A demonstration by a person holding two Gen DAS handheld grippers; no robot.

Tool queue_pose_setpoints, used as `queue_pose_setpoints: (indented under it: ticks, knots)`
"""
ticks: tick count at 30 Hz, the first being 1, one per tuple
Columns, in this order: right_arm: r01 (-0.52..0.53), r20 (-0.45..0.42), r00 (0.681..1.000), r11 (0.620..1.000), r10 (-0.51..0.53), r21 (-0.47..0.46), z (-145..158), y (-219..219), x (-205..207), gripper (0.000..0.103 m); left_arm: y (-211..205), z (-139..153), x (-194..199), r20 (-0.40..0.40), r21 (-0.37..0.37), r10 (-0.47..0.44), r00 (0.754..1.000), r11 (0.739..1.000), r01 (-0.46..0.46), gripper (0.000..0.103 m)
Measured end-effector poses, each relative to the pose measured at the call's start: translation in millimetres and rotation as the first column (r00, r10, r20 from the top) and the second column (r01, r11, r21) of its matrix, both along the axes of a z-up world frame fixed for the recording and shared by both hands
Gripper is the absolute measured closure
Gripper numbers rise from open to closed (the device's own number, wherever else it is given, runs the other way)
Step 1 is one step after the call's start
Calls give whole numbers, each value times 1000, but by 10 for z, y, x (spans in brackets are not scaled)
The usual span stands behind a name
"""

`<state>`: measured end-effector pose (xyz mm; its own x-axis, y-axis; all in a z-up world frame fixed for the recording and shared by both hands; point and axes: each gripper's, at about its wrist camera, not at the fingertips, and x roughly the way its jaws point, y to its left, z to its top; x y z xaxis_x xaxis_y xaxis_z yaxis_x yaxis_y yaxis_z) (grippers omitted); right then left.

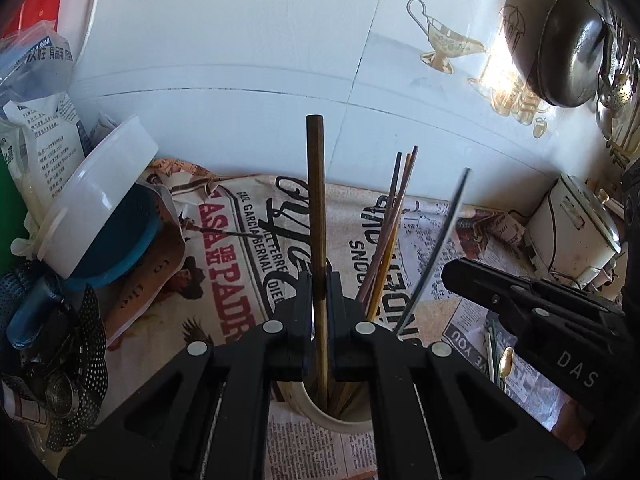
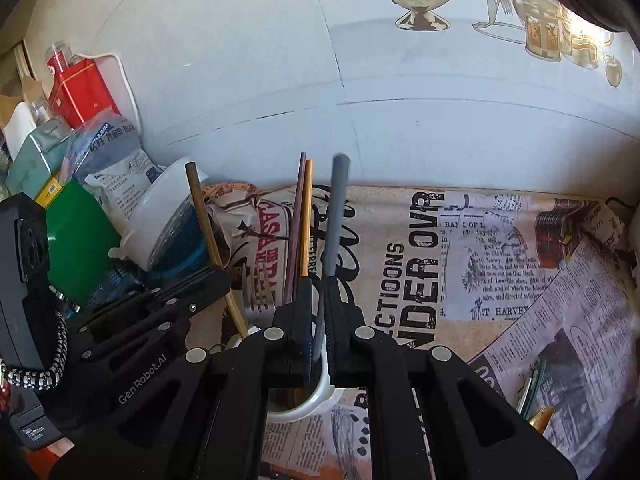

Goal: Organize utensils
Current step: 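Lower both chopsticks into the white cup and open both grippers, then move both grippers back to the remaining utensils on the cloth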

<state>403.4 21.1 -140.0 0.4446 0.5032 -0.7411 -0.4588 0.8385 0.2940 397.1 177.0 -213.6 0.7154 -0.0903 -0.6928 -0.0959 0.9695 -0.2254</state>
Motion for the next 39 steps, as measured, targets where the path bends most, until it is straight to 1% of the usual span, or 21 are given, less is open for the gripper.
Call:
queue_pose_setpoints:
  ticks: [7,12,14,19,21,23,25,28,29,32,34,36,39]
  knots:
    - [-48,-9,999,999,47,-21,14,-11,-101,98,-36,31,-123,-35,-4,7,999,1000,-8,98]
    - [-81,8,997,996,81,-41,83,-55,-210,97,-29,59,-191,-66,6,41,997,999,-41,98]
    - [-99,5,995,994,99,-43,105,-92,-249,97,-37,83,-234,-66,13,52,996,999,-52,98]
    - [-114,12,993,991,115,-66,164,-208,-347,91,-125,207,-376,-58,47,60,997,997,-57,96]
    - [-114,19,993,991,116,-76,196,-272,-393,88,-181,267,-436,-54,58,57,997,997,-54,88]
    - [-117,26,993,990,119,-76,236,-354,-440,84,-247,326,-498,-48,64,52,997,997,-49,85]
    - [-112,38,993,990,116,-85,275,-442,-483,80,-326,373,-546,-45,70,45,998,997,-41,84]
    - [-101,57,993,991,107,-93,324,-572,-528,72,-465,436,-629,-40,73,34,999,997,-31,78]
    - [-95,63,993,991,101,-93,340,-631,-543,69,-510,450,-647,-38,76,31,999,997,-28,75]
    - [-77,71,994,992,84,-96,373,-787,-563,67,-664,493,-703,-30,86,20,999,996,-18,69]
    - [-67,77,994,992,76,-106,380,-871,-576,65,-766,506,-733,-30,88,11,999,996,-8,63]
    - [-58,76,995,992,67,-112,379,-970,-585,64,-860,505,-754,-30,89,5,1000,996,-2,55]
    - [-40,74,996,992,49,-121,359,-1131,-592,61,-1007,467,-754,-38,94,-4,999,996,7,48]
